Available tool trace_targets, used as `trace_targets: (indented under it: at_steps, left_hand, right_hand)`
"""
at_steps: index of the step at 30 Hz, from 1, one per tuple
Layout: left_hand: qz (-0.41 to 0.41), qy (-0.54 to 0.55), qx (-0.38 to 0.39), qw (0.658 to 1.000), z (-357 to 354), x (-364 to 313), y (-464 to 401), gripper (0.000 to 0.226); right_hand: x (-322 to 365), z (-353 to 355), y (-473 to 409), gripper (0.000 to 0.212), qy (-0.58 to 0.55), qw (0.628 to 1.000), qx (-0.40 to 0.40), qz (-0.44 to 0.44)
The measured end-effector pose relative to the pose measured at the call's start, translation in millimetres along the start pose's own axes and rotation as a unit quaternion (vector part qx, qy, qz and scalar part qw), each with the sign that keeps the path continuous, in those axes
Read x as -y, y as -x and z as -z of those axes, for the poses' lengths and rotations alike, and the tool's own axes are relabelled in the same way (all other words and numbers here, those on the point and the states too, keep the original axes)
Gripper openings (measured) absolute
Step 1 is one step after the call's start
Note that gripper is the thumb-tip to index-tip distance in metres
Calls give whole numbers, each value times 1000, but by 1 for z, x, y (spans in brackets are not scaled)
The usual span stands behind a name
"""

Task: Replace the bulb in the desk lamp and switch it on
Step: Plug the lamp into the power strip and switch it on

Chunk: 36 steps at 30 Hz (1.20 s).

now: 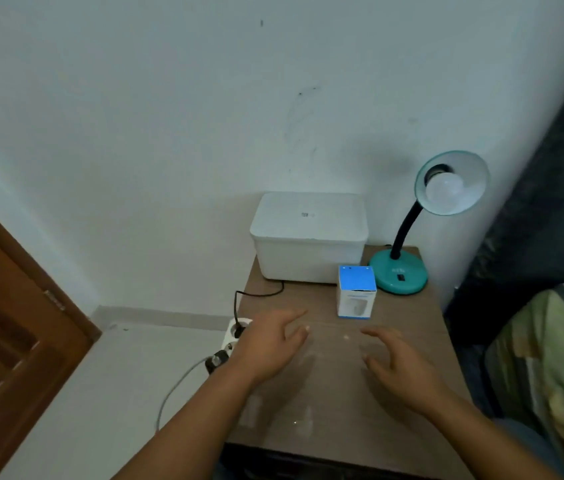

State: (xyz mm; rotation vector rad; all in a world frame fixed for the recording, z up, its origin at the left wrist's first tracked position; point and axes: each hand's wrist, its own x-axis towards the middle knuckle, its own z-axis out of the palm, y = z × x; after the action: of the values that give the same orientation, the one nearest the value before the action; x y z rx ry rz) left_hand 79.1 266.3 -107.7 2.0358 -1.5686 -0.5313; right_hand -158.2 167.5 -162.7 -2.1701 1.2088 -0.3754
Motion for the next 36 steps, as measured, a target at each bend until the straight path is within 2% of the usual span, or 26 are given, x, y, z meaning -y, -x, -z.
trace_targets:
  at_steps: [6,14,23,32,36]
  left_hand:
    - [-9,3,89,996,-78,-29,-6,51]
    - [-60,-49,142,987,-137,-59,-50,62]
    - [-93,-54,132,985,-181,-84,-109,76]
    - [-65,-102,78,990,-213,-80,-151,100]
    - [-62,-102,53,991,-221,-78,-161,99]
  right_hand:
    - [-54,14,29,47,15,998,-32,-52]
    - [-112,14,14,56,57,994,-50,-78]
    - [-145,29,-49,54,89,992,-69,-57]
    - [-156,34,-113,60,106,990,-92,3]
    - [-159,30,-124,61,119,990,-81,18]
